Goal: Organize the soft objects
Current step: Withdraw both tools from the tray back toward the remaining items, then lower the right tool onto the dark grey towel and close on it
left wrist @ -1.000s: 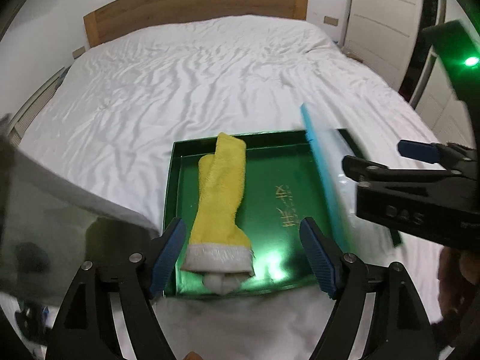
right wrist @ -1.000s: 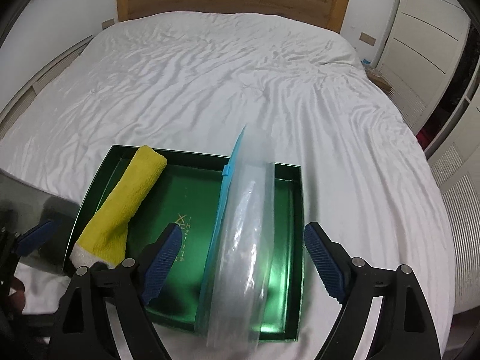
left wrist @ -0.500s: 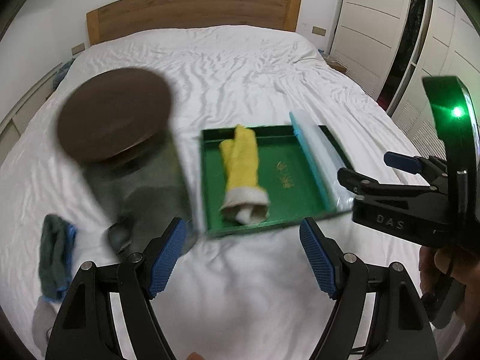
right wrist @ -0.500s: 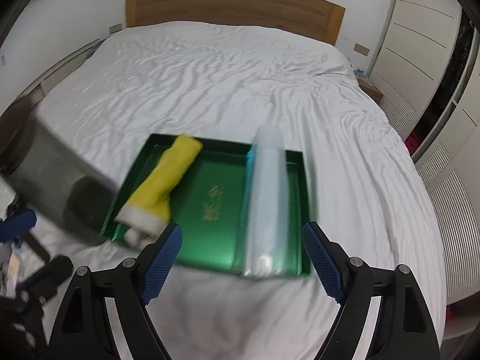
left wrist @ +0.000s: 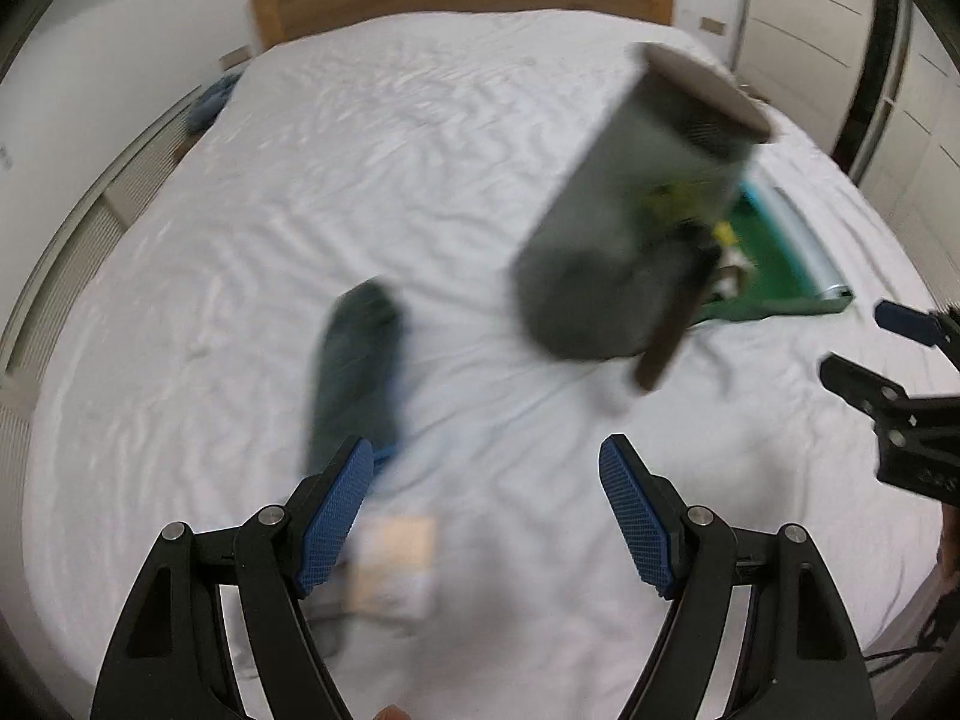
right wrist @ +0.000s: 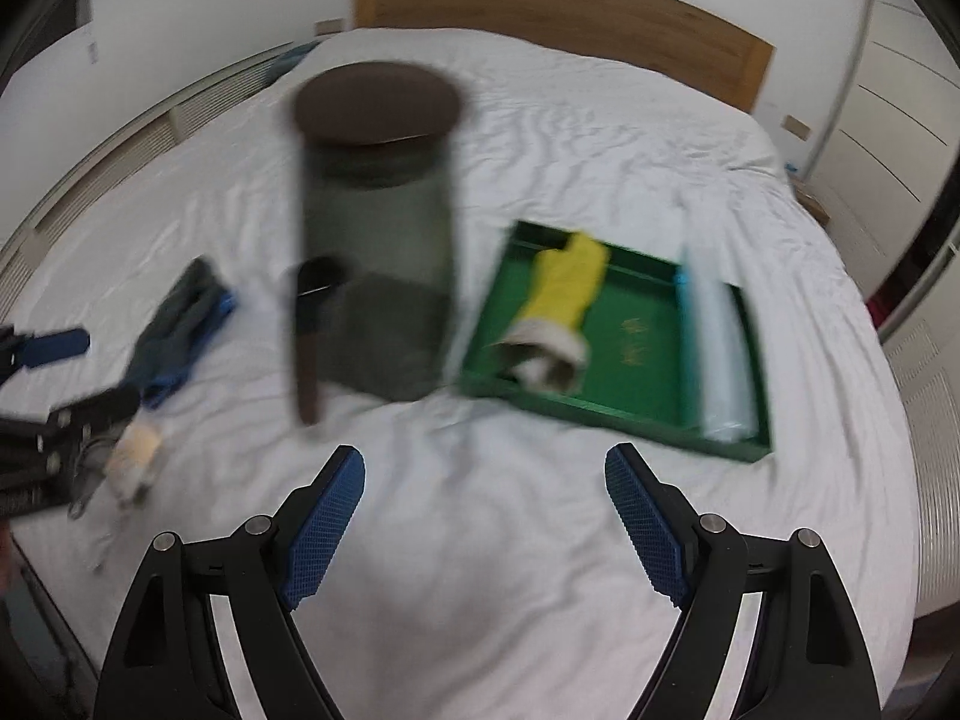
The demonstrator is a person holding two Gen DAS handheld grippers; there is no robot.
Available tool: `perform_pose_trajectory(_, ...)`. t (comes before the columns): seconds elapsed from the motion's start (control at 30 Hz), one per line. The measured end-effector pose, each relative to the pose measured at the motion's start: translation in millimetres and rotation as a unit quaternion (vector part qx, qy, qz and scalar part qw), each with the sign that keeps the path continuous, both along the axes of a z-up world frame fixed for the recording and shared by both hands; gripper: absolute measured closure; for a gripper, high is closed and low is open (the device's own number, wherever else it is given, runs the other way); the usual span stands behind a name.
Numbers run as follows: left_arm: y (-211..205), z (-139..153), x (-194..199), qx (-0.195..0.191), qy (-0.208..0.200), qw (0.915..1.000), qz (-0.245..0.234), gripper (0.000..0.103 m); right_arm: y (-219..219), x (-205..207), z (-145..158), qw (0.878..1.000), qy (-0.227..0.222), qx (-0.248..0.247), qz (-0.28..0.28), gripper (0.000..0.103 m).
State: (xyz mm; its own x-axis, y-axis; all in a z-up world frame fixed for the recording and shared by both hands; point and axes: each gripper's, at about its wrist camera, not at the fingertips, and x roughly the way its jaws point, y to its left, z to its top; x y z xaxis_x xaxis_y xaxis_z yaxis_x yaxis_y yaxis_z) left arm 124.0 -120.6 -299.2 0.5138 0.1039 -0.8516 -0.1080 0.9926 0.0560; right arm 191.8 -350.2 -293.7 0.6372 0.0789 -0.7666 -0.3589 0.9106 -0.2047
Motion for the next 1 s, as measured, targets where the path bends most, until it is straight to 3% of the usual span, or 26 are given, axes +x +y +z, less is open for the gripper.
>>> perform_pose_trajectory(0.2, 67, -14, -38, -0.001, 0.026, 0.9995, 0.017, 0.03, 55, -29, -11, 0.999, 0.025, 0.014, 0.031, 0.02)
perform_pose_trajectory(0.43, 113, -44, -58, -0.01, 0.068, 0.9976, -0.006, 0.03, 111, -44, -32, 0.997, 0.047, 0.026, 0.057, 0.02)
perform_pose_trajectory(0.67, 131, -73, -61, -0.013, 0.093, 0.9955, -0.013, 0.03, 134, -40, -54, 0.996, 0.062, 0.029, 0.058, 0.02)
perform_pose_trajectory(1.0, 137, -88, -56, -0.022, 0.099, 0.9935, -0.051, 0.03, 163, -17, -78, 0.995, 0.066, 0.058, 0.041, 0.02)
